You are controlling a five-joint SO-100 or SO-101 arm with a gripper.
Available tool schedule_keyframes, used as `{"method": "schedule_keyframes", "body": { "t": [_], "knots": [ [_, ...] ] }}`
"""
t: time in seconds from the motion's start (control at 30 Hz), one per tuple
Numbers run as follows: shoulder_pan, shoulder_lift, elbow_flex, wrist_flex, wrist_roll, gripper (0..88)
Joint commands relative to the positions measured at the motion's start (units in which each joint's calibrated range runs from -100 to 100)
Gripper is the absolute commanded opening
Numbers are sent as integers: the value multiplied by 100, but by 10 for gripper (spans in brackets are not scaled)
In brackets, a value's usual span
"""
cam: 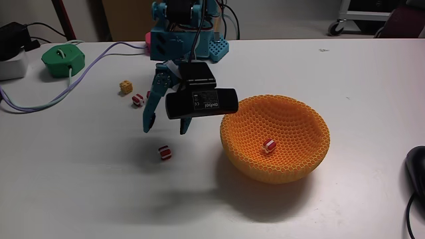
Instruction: Place cube pieces into the yellow basket
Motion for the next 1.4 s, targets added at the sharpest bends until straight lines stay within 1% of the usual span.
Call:
{"method": "schedule_keyframes", "body": {
  "t": [0.0, 0.1, 0.33, 0.5, 0.53, 0.57, 0.6, 0.7, 0.8, 0.9, 0.97, 1.07, 1.17, 1.2, 1.27, 1.3, 1.33, 1.37],
  "knots": [
    [88, 264, -44, -562, -24, 306],
    [191, 595, -73, -935, -15, 295],
    [368, 1258, -285, -1674, -88, 236],
    [424, 1438, -314, -1969, -161, 129],
    [433, 1438, -323, -1978, -151, 85],
    [433, 1438, -352, -1969, -93, 21],
    [424, 1409, -372, -1917, -34, 0],
    [321, 1002, -410, -1474, 93, 0],
    [154, 292, -737, -692, 298, 0],
    [-350, -437, -1546, 516, 415, 0],
    [-881, -759, -1893, 1046, 308, 0],
    [-1776, -901, -1835, 1081, -44, 0],
    [-2577, -807, -1700, 811, -371, 0],
    [-2801, -750, -1623, 681, -493, 0],
    [-3118, -731, -1190, -23, -659, 0],
    [-3239, -731, -930, -379, -786, 12],
    [-3332, -731, -680, -709, -835, 150],
    [-3397, -750, -477, -1083, -679, 266]
  ]
}}
